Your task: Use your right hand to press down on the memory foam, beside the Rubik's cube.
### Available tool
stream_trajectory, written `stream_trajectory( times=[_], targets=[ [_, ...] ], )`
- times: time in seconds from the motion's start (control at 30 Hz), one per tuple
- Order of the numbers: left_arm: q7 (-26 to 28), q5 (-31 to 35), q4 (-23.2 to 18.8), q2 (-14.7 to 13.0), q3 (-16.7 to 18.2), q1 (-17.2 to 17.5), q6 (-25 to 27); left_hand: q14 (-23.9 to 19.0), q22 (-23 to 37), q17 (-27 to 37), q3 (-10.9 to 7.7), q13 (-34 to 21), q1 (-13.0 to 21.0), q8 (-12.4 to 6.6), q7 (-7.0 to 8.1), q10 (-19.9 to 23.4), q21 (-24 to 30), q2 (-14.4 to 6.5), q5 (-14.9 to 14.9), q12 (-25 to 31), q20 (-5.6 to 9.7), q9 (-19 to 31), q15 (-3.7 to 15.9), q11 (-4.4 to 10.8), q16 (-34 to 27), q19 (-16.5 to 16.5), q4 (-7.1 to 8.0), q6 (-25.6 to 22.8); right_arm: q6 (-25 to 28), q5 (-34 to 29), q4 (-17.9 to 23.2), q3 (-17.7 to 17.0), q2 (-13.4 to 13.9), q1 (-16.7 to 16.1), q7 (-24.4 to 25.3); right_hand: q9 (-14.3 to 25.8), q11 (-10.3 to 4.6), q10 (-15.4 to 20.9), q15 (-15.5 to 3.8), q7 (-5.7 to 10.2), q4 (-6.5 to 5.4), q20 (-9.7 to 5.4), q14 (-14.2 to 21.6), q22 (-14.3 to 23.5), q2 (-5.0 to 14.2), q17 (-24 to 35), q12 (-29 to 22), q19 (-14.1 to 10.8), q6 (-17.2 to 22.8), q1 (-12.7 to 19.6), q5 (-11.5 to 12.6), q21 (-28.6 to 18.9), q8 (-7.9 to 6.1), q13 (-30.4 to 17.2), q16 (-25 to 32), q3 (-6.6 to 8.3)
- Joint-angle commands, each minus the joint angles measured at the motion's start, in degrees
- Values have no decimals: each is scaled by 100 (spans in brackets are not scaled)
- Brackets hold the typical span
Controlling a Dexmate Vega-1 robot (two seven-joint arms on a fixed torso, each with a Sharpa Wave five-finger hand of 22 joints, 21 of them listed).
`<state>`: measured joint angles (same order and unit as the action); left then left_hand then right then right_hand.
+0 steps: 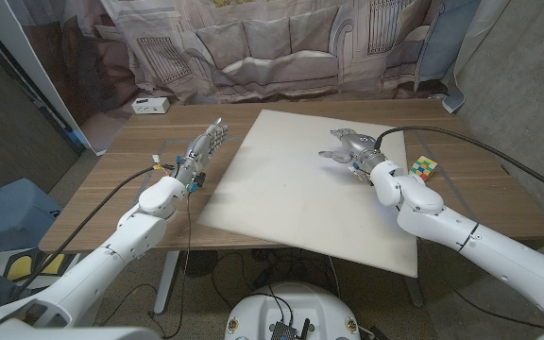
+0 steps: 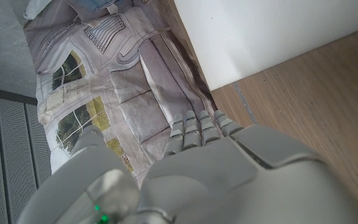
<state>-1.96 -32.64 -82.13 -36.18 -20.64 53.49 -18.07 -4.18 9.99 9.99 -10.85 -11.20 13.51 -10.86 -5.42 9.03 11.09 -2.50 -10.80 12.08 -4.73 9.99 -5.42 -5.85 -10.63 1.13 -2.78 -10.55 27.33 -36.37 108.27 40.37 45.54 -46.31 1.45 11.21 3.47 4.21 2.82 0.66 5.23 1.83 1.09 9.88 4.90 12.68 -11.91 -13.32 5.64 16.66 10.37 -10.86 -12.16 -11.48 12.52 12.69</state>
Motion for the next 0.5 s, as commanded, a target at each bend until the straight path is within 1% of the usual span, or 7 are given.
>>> stream_trajectory(
  times=[0.03,0.17,0.3,0.33,0.4,0.5],
  targets=[
    [-6,1,35,19,-5,-25,-23,-53,30,26,-23,-12,-8,-24,0,75,31,-37,0,49,37,28,-23,-16,-28,-31,-35,-79,-332,572,-28,-260,-89,-213,622,13,31,230,-8,-22,-28,-22,139,7,-21,-3,-105,-79,466,-95,23,-50,-152,-9,42,-13],
    [5,-3,48,35,0,-25,-41,-74,30,26,-23,-12,-9,-26,-7,83,32,-39,0,51,31,28,-21,-16,-34,-34,-38,-91,-390,663,-10,-287,-75,-238,704,16,34,316,-12,-35,-7,-27,182,6,-32,-17,-128,-114,463,-88,32,-59,-135,-11,44,-8],
    [-17,-21,96,63,-12,-50,-44,-84,30,26,-23,-12,-10,-28,-10,95,38,-40,1,54,32,28,-20,-21,-36,-53,-41,-104,-549,864,-25,-362,-75,-275,790,14,52,323,-2,-54,9,-42,204,5,-38,-28,-115,-141,280,-89,39,-63,-43,-12,38,-3],
    [-36,-30,119,76,-20,-65,-46,-92,30,26,-23,-12,-10,-26,-4,104,39,-41,1,57,35,28,-16,-18,-38,-56,-43,-101,-660,998,-52,-428,-98,-313,868,13,74,303,-2,-71,11,-56,209,5,-38,-30,-102,-162,235,-93,41,-69,-20,-12,36,-2],
    [-43,-30,137,87,-25,-76,-54,-93,30,26,-24,-12,-10,-25,-10,105,40,-41,1,57,34,28,-12,-22,-38,-59,-43,-101,-763,1131,-75,-480,-113,-342,931,10,68,284,-12,-78,21,-68,225,4,-40,-35,-85,-200,102,-91,44,-79,39,-11,34,2],
    [-59,-30,170,98,-30,-91,-72,-94,29,26,-24,-12,-10,-26,-6,111,41,-42,1,59,37,28,-22,-20,-37,-62,-45,-106,-903,1296,-115,-542,-136,-386,1034,4,-8,295,-15,-69,37,-71,262,3,-46,-43,-75,-238,-66,-89,47,-84,106,-9,36,7]
  ],
)
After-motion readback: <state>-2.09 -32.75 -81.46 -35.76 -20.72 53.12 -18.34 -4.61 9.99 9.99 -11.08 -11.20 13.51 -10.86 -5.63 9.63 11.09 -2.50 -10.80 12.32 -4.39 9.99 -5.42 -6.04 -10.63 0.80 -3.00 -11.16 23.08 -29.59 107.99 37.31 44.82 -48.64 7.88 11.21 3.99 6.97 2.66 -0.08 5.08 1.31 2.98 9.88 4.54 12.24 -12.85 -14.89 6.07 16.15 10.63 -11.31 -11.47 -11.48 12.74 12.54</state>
